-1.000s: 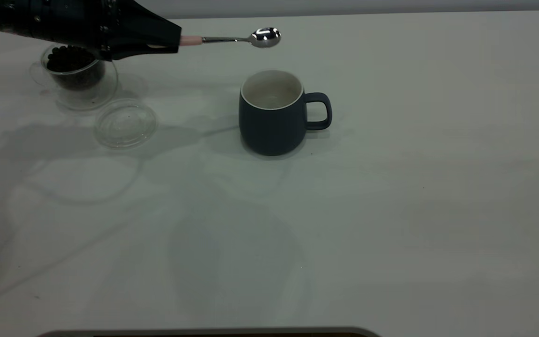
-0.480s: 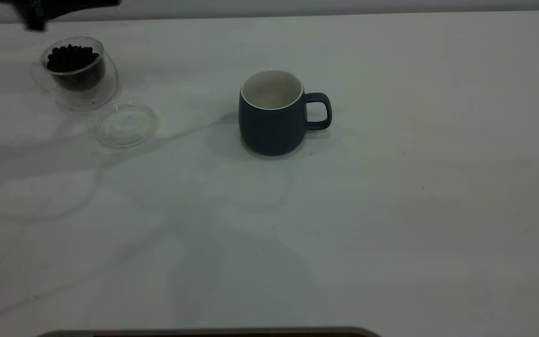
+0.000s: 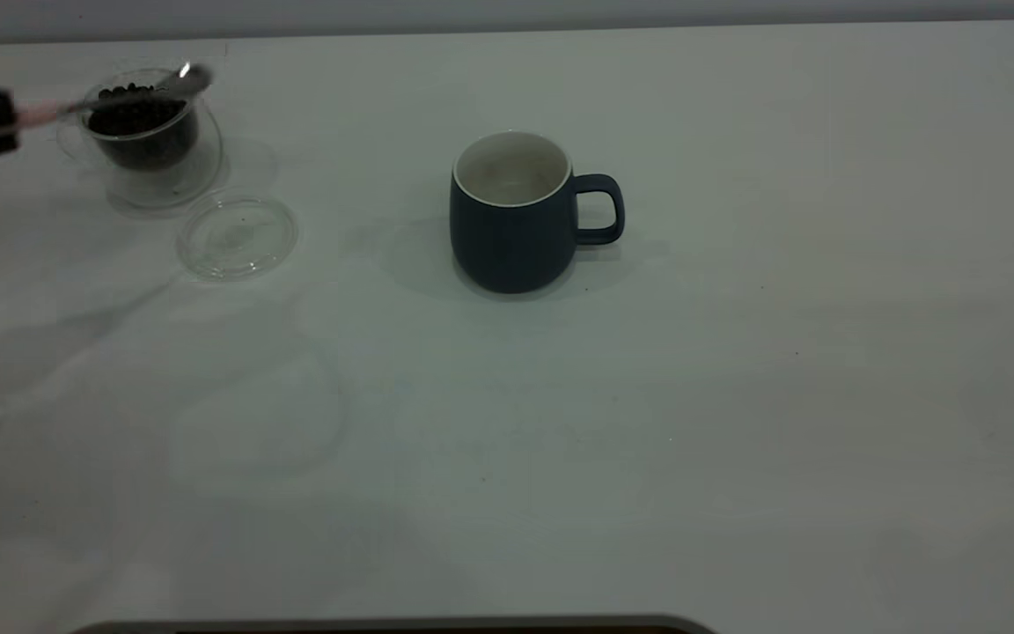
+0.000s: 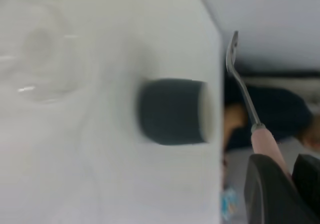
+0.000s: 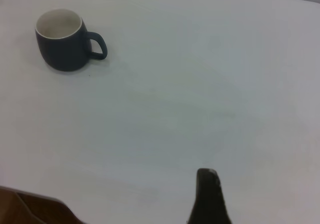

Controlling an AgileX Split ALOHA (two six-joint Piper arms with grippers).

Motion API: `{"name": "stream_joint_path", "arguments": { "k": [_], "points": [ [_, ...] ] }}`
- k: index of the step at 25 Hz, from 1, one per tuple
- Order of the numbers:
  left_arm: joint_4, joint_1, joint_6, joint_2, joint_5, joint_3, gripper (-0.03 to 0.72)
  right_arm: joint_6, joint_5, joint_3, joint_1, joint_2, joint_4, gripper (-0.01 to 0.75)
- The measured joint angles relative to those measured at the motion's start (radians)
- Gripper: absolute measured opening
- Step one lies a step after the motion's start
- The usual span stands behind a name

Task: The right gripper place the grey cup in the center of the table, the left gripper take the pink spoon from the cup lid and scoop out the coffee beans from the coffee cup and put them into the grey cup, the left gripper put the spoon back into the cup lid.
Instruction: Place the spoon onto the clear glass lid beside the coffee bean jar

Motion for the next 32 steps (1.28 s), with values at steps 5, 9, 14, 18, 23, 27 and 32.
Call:
{"name": "stream_joint_path", "arguments": {
  "k": [5,9,14,18,23,27,32],
  "points": [
    [0.036,0.021,-0.022,-0.001,-0.147,0.003,0.129,0.0,0.0,0.0,0.0,0.0,0.0,0.588],
    [0.04,0.021,-0.021,0.057,-0.158,0.003,0.129,0.0,0.0,0.0,0.0,0.0,0.0,0.588],
    [-0.018,0.021,0.072,0.195,-0.155,0.002,0.129,0.0,0.0,0.0,0.0,0.0,0.0,0.588],
    [-0.049,0.021,0.141,0.273,-0.094,-0.028,0.129,0.0,0.0,0.0,0.0,0.0,0.0,0.588],
    [-0.056,0.021,0.157,0.335,-0.017,-0.088,0.129,0.0,0.0,0.0,0.0,0.0,0.0,0.587],
    [-0.058,0.021,0.156,0.357,-0.012,-0.124,0.129,0.0,0.0,0.0,0.0,0.0,0.0,0.587],
    [-0.07,0.005,0.143,0.385,-0.01,-0.174,0.129,0.0,0.0,0.0,0.0,0.0,0.0,0.587]
  ]
}}
